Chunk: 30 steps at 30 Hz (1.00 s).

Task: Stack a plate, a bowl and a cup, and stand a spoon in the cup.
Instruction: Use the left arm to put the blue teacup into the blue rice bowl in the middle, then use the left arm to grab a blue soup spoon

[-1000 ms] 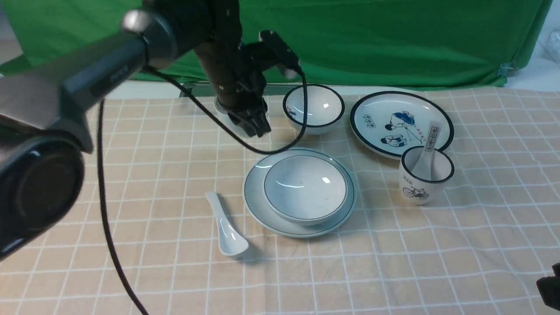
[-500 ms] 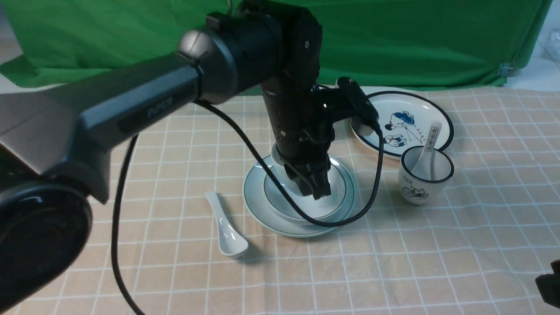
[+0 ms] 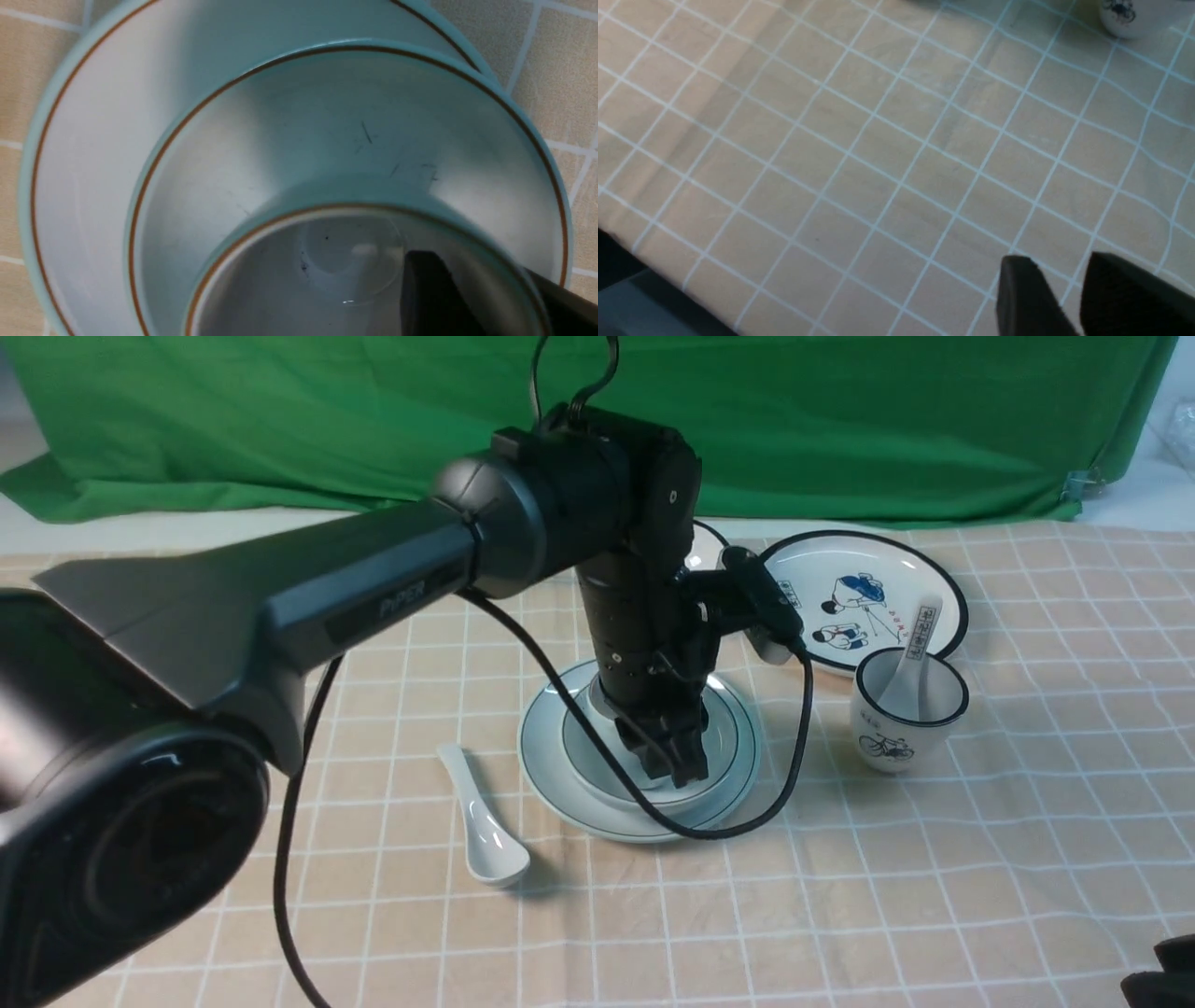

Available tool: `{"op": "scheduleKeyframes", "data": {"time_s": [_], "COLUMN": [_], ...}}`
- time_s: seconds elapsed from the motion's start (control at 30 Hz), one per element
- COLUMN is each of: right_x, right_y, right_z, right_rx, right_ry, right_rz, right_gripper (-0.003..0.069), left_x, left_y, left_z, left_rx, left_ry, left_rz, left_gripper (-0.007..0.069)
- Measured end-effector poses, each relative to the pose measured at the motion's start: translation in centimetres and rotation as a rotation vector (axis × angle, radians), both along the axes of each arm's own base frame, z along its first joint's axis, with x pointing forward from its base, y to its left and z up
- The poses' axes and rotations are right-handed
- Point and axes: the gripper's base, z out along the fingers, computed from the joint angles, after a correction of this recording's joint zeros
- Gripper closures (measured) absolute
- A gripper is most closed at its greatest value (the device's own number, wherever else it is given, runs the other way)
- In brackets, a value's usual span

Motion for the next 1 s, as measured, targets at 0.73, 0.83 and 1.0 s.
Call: {"op": "scheduleKeyframes", "data": {"time_s": [0.73, 0.83, 1.0], "right_x": [0.8, 0.8, 0.8], "right_y": [1.0, 1.0, 1.0], "right_z": [0.8, 0.8, 0.8], "right_rx": [0.127, 0.127, 0.127], "right_ry": [-0.126, -0.126, -0.127], "right_rz": [0.024, 0.024, 0.025], "right_gripper": [0.0422, 0.0422, 0.0422], "left_x": [-5.2, -4.3, -1.9], "left_y": [9.0, 10.9, 12.9], "left_z": [10.8, 6.5, 2.8], "left_rx": [-0.112, -0.055, -0.059], "left_ry": [-0.026, 0.055, 0.081], "left_rz": [0.642, 0.783, 0.970], "left_gripper": [0.0461, 0.0476, 0.0391]}}
